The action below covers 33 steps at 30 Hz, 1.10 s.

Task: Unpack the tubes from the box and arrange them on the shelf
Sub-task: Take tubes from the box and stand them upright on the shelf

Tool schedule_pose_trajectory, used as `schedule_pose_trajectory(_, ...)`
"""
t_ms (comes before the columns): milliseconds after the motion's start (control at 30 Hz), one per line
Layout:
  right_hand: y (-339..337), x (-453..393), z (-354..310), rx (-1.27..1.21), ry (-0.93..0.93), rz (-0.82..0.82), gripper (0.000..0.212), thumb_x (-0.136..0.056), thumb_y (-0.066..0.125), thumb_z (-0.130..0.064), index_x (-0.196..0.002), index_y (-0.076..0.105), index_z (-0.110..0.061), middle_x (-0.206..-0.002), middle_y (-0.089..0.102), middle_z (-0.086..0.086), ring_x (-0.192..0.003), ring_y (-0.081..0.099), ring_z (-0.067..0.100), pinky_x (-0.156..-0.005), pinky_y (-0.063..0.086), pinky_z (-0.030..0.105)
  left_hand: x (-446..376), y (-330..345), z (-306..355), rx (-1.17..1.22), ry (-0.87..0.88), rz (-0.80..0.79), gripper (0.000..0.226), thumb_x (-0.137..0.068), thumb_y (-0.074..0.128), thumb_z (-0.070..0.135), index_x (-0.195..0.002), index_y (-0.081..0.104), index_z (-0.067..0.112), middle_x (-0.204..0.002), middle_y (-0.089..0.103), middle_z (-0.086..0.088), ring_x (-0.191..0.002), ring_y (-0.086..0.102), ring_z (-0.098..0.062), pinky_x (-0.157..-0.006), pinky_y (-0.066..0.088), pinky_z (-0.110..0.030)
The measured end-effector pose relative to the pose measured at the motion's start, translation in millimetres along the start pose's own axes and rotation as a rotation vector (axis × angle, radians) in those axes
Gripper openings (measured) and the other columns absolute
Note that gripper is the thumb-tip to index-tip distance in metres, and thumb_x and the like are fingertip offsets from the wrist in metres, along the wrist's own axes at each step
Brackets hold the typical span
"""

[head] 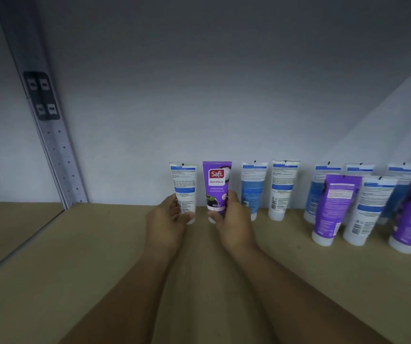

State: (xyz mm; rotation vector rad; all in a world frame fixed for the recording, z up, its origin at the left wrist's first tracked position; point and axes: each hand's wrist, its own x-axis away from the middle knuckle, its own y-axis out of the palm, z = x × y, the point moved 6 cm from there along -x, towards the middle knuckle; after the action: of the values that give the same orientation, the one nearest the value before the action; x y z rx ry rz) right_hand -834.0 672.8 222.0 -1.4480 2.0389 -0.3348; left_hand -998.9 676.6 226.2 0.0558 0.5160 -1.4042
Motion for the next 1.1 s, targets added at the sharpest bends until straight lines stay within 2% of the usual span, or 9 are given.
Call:
schedule_pose_trajectory(167, 9.4, -11.9, -2.5, 0.018, 0.007, 0.032, 0.061, -0.088, 0.07, -0.022, -0.14, 0.039, -0.014, -0.137, 0.053, 0.006, -0.129, 0.051, 0.023, -0.101, 0.046, 0.035, -12.6, -1.3, -7.4, -0.058, -0.021, 0.003, 0.049, -0.085, 0.075, 0.01, -0.131, 0.059, 0.013, -0.118, 0.066, 0.003, -0.098, 0.062, -0.012, -0.063, 0.043, 0.003)
schedule_pose_trajectory(333, 10.9, -16.9, -2.6, 0.032, -0.002, 0.042, 0.055, -0.089, 0.069, -0.023, -0.136, 0.042, -0.013, -0.127, 0.059, 0.009, -0.121, 0.057, 0.025, -0.094, 0.049, 0.034, -16.0, 0.9, -10.6, -0.083, -0.059, -0.018, 0.052, -0.084, 0.077, 0.021, -0.132, 0.057, 0.015, -0.128, 0.065, 0.0, -0.112, 0.064, -0.02, -0.087, 0.047, -0.021)
schedule_pose_trajectory(467, 8.0, -6.6, -3.7, -0.055, 0.028, 0.011, 0.053, -0.09, 0.068, -0.021, -0.137, 0.044, -0.014, -0.129, 0.057, 0.003, -0.116, 0.054, 0.012, -0.085, 0.041, 0.013, -2.2, -3.4, -6.9, -0.12, -0.077, 0.038, 0.043, -0.082, 0.079, 0.027, -0.12, 0.062, 0.014, -0.113, 0.065, 0.008, -0.095, 0.062, -0.01, -0.072, 0.043, -0.001)
schedule_pose_trajectory(533, 0.2, 5.8, -4.8, -0.054, 0.021, -0.01, 0.045, -0.092, 0.065, -0.019, -0.133, 0.048, -0.013, -0.125, 0.059, 0.002, -0.118, 0.055, 0.014, -0.08, 0.04, 0.006, 10.9, -8.0, -3.4, -0.12, -0.118, 0.079, 0.043, -0.083, 0.078, 0.02, -0.122, 0.061, 0.012, -0.107, 0.06, 0.008, -0.095, 0.059, -0.011, -0.077, 0.042, -0.009)
schedule_pose_trajectory(667, -32.2, 47.0, -5.3, -0.015, 0.0, -0.048, 0.043, -0.089, 0.066, -0.006, -0.13, 0.054, -0.008, -0.118, 0.065, 0.005, -0.109, 0.06, 0.015, -0.09, 0.044, 0.018, 42.7, -7.0, 4.0, -0.166, -0.138, 0.071, 0.035, -0.084, 0.072, 0.011, -0.118, 0.065, 0.008, -0.108, 0.072, -0.005, -0.098, 0.067, -0.021, -0.092, 0.049, -0.026)
schedule_pose_trajectory(767, -69.4, 88.6, 0.7, 0.021, -0.018, -0.076, 0.042, -0.086, 0.07, -0.008, -0.127, 0.059, -0.007, -0.116, 0.068, 0.006, -0.101, 0.063, 0.01, -0.092, 0.047, 0.016, 75.1, 11.9, 21.5, -0.132, -0.135, -0.036, 0.029, -0.083, 0.068, 0.002, -0.112, 0.067, 0.006, -0.1, 0.073, -0.009, -0.092, 0.068, -0.019, -0.092, 0.05, -0.026)
schedule_pose_trajectory(867, -118.6, 133.4, 15.9, 0.155, -0.072, -0.091, 0.041, -0.084, 0.073, -0.017, -0.123, 0.064, -0.01, -0.115, 0.071, 0.003, -0.104, 0.066, 0.01, -0.099, 0.05, 0.026, 117.1, 44.9, 53.6, -0.143, -0.059, -0.182, 0.028, -0.085, 0.071, 0.007, -0.112, 0.068, 0.009, -0.1, 0.073, -0.005, -0.092, 0.069, -0.016, -0.088, 0.048, -0.02)
schedule_pose_trajectory(1000, -201.7, 201.5, 45.5, 0.328, -0.037, -0.101, 0.045, -0.085, 0.071, -0.033, -0.126, 0.064, -0.015, -0.124, 0.068, -0.002, -0.114, 0.062, 0.012, -0.105, 0.044, 0.028, 188.8, 110.3, 114.0, -0.199, 0.175, -0.451, 0.039, -0.086, 0.074, 0.025, -0.123, 0.067, 0.014, -0.119, 0.071, -0.003, -0.11, 0.066, -0.013, -0.096, 0.04, -0.014)
schedule_pose_trajectory(1100, -272.3, 261.1, 69.8, 0.385, 0.032, -0.071, 0.038, -0.09, 0.061, -0.043, -0.119, 0.065, -0.018, -0.114, 0.071, -0.004, -0.104, 0.066, 0.014, -0.093, 0.05, 0.033, 254.3, 164.8, 168.1, -0.203, 0.385, -0.631, 0.043, -0.087, 0.072, 0.03, -0.128, 0.065, 0.015, -0.128, 0.067, -0.001, -0.12, 0.06, -0.013, -0.1, 0.031, -0.008)
